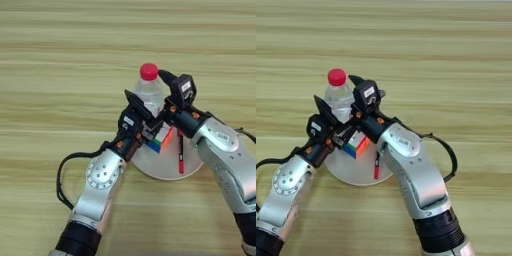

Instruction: Move the objects on the table

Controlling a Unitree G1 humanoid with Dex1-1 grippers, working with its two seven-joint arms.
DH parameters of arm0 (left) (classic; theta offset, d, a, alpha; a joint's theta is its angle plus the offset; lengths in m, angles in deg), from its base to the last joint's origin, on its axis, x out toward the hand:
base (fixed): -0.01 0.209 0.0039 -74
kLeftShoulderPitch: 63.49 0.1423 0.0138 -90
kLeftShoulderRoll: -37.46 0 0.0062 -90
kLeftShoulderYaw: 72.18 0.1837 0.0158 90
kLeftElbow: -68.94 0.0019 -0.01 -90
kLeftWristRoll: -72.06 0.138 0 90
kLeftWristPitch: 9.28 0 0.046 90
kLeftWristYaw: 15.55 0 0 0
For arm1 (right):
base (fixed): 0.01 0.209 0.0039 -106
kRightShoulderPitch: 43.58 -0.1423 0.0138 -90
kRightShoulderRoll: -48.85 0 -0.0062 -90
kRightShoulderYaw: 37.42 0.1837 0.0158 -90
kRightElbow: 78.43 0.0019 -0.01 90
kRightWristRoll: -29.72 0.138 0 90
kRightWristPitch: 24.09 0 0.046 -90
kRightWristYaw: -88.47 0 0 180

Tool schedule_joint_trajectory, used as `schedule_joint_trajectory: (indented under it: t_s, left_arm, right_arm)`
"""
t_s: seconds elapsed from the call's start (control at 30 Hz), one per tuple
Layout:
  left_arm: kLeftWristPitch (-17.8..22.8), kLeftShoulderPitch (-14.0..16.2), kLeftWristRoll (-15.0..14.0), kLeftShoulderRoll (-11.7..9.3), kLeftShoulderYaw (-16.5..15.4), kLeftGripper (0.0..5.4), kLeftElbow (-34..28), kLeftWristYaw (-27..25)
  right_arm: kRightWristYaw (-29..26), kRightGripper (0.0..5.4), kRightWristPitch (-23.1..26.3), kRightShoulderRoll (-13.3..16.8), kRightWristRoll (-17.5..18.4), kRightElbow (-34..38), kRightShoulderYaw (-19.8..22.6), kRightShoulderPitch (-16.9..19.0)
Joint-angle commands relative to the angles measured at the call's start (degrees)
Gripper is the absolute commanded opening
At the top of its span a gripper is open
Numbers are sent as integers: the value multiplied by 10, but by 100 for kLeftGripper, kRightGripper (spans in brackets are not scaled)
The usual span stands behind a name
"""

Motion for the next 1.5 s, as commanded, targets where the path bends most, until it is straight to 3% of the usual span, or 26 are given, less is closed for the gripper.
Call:
schedule_joint_trajectory:
  t_s: [0.03, 0.47, 1.07, 1.3, 1.5]
  left_arm:
    - [-5, -11, 5, 3, -2, 315, 1, 5]
    - [-3, -13, -3, 2, -16, 314, -13, 11]
    - [-1, -26, -7, -3, -60, 313, -9, 33]
    - [-1, -28, -9, -1, -63, 313, -6, 33]
    - [-5, -33, -3, -2, -78, 313, 6, 53]
  right_arm:
    - [-8, 540, 6, 12, 2, 15, 5, 3]
    - [-18, 540, -5, 31, 11, 9, 38, 20]
    - [16, 540, -55, 28, 49, -62, 157, -3]
    - [-12, 540, -74, 26, 71, -34, 152, 5]
    - [14, 540, -91, 25, 56, -95, 180, -14]
